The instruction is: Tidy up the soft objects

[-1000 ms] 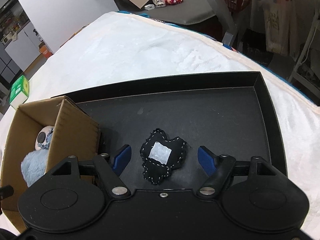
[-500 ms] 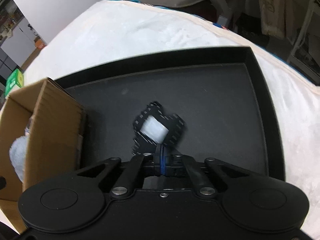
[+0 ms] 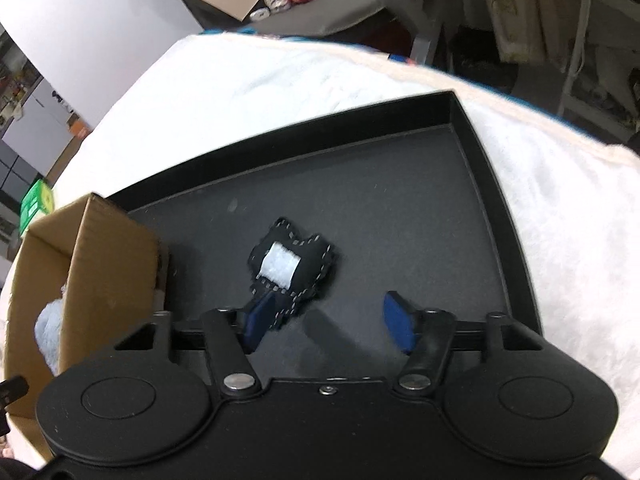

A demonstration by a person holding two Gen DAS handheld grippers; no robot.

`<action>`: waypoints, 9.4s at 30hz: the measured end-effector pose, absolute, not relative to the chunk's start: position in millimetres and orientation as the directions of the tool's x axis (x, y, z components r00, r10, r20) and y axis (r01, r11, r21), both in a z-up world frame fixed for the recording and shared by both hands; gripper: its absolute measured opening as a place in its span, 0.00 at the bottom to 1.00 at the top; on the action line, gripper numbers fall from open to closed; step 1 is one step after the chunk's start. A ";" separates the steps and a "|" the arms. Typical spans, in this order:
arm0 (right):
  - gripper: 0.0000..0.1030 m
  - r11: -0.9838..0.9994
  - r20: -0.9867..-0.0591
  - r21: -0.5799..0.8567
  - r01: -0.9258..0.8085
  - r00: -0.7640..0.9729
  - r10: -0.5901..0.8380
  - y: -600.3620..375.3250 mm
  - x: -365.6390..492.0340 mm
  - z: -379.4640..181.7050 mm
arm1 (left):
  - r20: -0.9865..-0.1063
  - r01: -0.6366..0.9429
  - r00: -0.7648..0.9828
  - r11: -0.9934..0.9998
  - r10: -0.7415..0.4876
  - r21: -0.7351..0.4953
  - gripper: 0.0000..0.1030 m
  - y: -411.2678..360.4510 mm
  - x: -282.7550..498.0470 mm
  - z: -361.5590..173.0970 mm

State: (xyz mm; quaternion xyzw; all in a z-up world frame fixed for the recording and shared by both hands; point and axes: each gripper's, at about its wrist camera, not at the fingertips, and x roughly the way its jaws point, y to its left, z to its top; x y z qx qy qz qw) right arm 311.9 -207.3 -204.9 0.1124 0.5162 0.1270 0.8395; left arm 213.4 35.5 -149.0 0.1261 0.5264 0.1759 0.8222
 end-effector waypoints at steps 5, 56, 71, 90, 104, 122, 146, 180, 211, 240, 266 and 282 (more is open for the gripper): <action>0.60 0.941 -0.835 0.322 -0.108 0.436 0.335 -201.0 322.4 -202.8 | -0.827 -0.154 0.379 0.910 0.414 0.385 0.65 36.7 215.8 -150.9; 0.31 0.959 -0.822 0.223 -0.174 0.495 0.281 -192.4 306.9 -156.3 | -0.866 -0.080 0.427 0.965 0.259 0.250 0.65 37.4 208.8 -145.1; 0.31 0.948 -0.783 0.187 -0.258 0.543 0.303 -155.9 291.0 -114.3 | -0.873 -0.090 0.472 0.992 0.123 0.091 0.65 58.7 199.9 -140.0; 0.31 0.913 -0.752 0.155 -0.378 0.554 0.357 -95.2 266.8 -80.0 | -0.881 -0.157 0.467 0.988 0.069 -0.005 0.58 86.8 192.9 -143.0; 0.31 0.876 -0.751 0.185 -0.446 0.510 0.418 -55.1 253.8 -70.6 | -0.910 -0.242 0.414 0.967 0.031 -0.077 0.28 110.9 194.5 -156.2; 0.41 0.822 -0.739 0.291 -0.489 0.431 0.518 -10.3 259.7 -70.4 | -0.919 -0.280 0.395 0.951 -0.009 -0.130 0.16 125.3 195.2 -161.1; 0.72 0.864 -0.750 0.319 -0.389 0.454 0.481 -77.8 257.2 -72.7 | -0.907 -0.281 0.410 0.959 0.094 -0.028 0.31 107.9 192.2 -143.6; 1.00 0.905 -0.717 0.324 -0.275 0.553 0.425 -204.7 230.0 -53.7 | -0.836 -0.203 0.530 0.978 0.144 0.040 0.98 12.4 172.3 -39.7; 1.00 0.933 -0.673 0.281 -0.226 0.646 0.360 -246.6 150.1 -0.6 | -0.741 -0.127 0.670 0.991 0.055 -0.041 1.00 -0.4 81.1 20.4; 1.00 0.931 -0.639 0.256 -0.258 0.678 0.364 -242.9 64.5 21.4 | -0.689 -0.090 0.724 0.995 0.036 -0.042 1.00 -3.9 -16.6 42.3; 1.00 0.935 -0.634 0.220 -0.279 0.687 0.355 -238.4 41.9 26.2 | -0.693 -0.081 0.720 0.996 0.035 -0.034 1.00 -10.7 -36.1 43.1; 1.00 0.933 -0.643 0.218 -0.285 0.678 0.357 -236.0 42.2 24.9 | -0.703 -0.079 0.710 0.996 0.031 -0.035 1.00 -10.3 -36.4 41.9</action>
